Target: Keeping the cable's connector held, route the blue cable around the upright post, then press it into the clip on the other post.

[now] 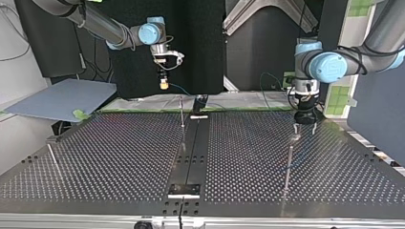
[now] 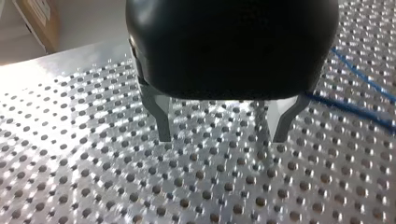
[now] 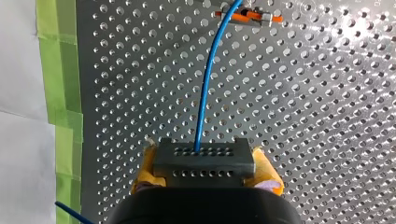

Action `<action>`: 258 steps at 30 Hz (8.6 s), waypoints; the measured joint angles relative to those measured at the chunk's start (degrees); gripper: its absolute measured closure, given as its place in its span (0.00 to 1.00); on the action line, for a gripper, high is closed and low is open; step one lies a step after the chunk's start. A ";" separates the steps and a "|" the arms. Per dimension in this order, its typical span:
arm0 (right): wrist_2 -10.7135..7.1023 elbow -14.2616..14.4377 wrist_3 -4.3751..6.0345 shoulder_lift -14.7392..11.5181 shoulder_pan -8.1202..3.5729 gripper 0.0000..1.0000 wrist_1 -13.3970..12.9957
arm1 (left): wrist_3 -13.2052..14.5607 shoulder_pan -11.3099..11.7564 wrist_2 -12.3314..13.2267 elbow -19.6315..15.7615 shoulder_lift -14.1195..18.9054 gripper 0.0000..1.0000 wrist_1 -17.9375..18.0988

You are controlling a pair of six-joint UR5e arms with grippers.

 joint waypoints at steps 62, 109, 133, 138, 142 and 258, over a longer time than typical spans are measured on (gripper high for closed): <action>-0.54 -0.01 0.15 0.00 0.00 1.00 0.05 | 16.14 -4.17 0.77 -3.04 17.84 0.00 -14.91; -0.64 -0.02 0.45 -0.02 -0.16 1.00 -0.17 | 36.77 -5.25 4.11 11.96 25.85 0.00 -33.22; -0.81 -0.26 0.56 -0.02 -0.14 1.00 0.08 | 48.36 -9.13 -4.22 18.66 22.73 0.00 -42.32; -0.81 -0.29 0.56 -0.01 -0.12 1.00 0.23 | 50.64 -10.16 -4.69 18.67 22.21 0.00 -42.35; -0.81 -0.30 0.56 -0.02 -0.13 1.00 0.32 | 52.63 -11.06 -4.74 18.67 21.62 0.00 -42.46; -2.39 -0.65 1.78 0.01 -0.19 1.00 1.19 | 77.87 -21.72 -12.07 18.67 13.82 0.00 -37.76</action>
